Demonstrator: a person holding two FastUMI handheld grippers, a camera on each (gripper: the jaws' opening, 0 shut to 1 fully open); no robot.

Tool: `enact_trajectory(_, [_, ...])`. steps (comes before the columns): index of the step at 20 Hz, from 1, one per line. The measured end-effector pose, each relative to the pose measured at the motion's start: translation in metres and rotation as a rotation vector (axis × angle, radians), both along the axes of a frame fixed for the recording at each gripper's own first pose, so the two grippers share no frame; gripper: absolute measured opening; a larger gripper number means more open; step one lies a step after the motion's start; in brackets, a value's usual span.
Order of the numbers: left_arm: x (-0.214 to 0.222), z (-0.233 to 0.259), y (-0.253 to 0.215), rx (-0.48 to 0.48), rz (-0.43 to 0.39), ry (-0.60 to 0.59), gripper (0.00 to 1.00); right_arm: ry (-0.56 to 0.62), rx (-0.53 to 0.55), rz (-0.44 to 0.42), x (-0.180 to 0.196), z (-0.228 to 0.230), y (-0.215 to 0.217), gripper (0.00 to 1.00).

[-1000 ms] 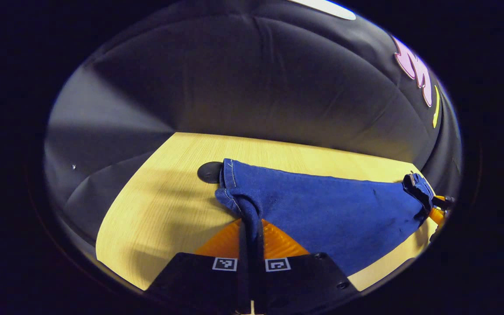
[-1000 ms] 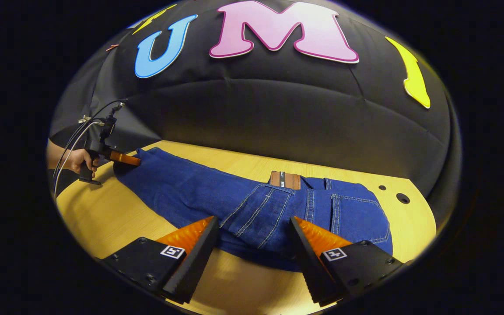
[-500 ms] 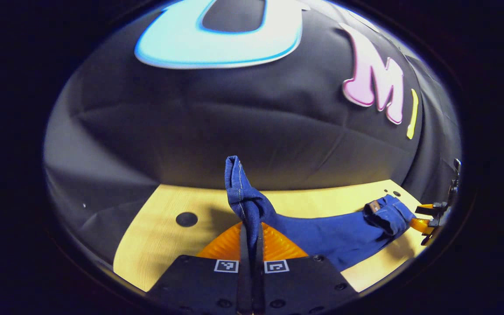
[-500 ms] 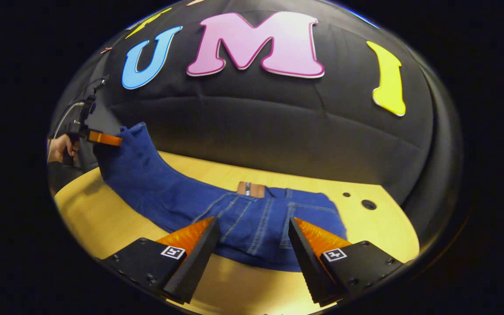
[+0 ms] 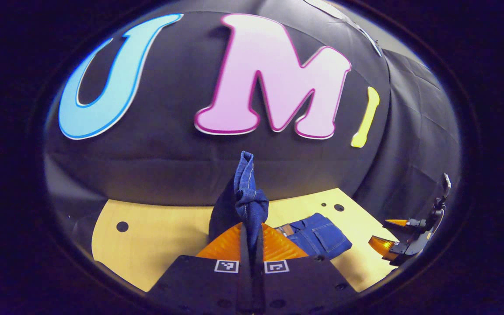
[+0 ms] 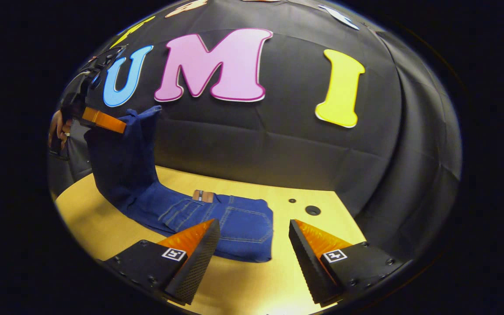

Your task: Grasp the waist and the cuffs of the jeans and fold them to make the two legs overlap; first hold the waist and fold one-third of the jeans toward the cuffs, then hold the cuffs and fold the remaining one-third in the same direction to finish folding.

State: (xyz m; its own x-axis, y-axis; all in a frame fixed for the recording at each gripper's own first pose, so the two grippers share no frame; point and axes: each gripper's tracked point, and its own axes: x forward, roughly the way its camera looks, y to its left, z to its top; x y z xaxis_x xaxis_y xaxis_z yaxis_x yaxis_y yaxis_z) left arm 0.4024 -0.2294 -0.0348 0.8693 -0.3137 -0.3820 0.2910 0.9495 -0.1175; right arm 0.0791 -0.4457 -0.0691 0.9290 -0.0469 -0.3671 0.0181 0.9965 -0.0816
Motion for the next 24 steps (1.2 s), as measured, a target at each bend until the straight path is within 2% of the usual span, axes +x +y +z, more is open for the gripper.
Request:
enact_trajectory(2, [0.004,-0.005,-0.06,0.0,-0.05,0.025,0.07,0.023,0.009,-0.021,-0.013,0.002,-0.018,0.96])
enact_trajectory(6, [0.013,-0.028,-0.159,0.001,-0.143,0.061,0.07,-0.008,0.02,-0.074,-0.031,0.019,-0.052,0.96])
enact_trajectory(9, [0.015,-0.056,-0.214,-0.022,-0.215,0.097,0.07,-0.015,0.057,-0.092,-0.039,0.022,-0.065,0.96])
enact_trajectory(13, [0.026,-0.101,-0.253,-0.016,-0.235,0.144,0.11,-0.017,0.035,-0.137,-0.056,0.023,-0.092,0.96])
enact_trajectory(16, [0.022,-0.114,-0.27,-0.073,-0.252,0.162,0.23,-0.009,0.054,-0.164,-0.071,0.022,-0.099,0.96])
enact_trajectory(17, [0.023,-0.109,-0.273,-0.092,-0.255,0.136,0.32,-0.009,0.052,-0.168,-0.075,0.023,-0.1,0.96])
enact_trajectory(18, [0.021,-0.1,-0.275,-0.108,-0.26,0.098,0.58,-0.013,0.047,-0.171,-0.078,0.024,-0.1,0.96])
enact_trajectory(19, [0.022,-0.091,-0.272,-0.11,-0.251,0.06,0.66,-0.02,0.045,-0.172,-0.083,0.028,-0.098,0.96])
enact_trajectory(20, [0.018,-0.078,-0.266,-0.116,-0.24,0.028,0.95,-0.028,0.051,-0.172,-0.086,0.032,-0.095,0.96])
enact_trajectory(21, [0.013,-0.067,-0.26,-0.132,-0.23,-0.005,1.0,-0.037,0.061,-0.169,-0.088,0.037,-0.089,0.96])
enact_trajectory(22, [0.004,-0.053,-0.25,-0.15,-0.218,-0.035,0.97,-0.047,0.065,-0.166,-0.089,0.044,-0.083,0.96])
enact_trajectory(24, [-0.016,-0.027,-0.222,-0.167,-0.182,-0.09,0.97,-0.069,0.053,-0.153,-0.094,0.061,-0.069,0.96])
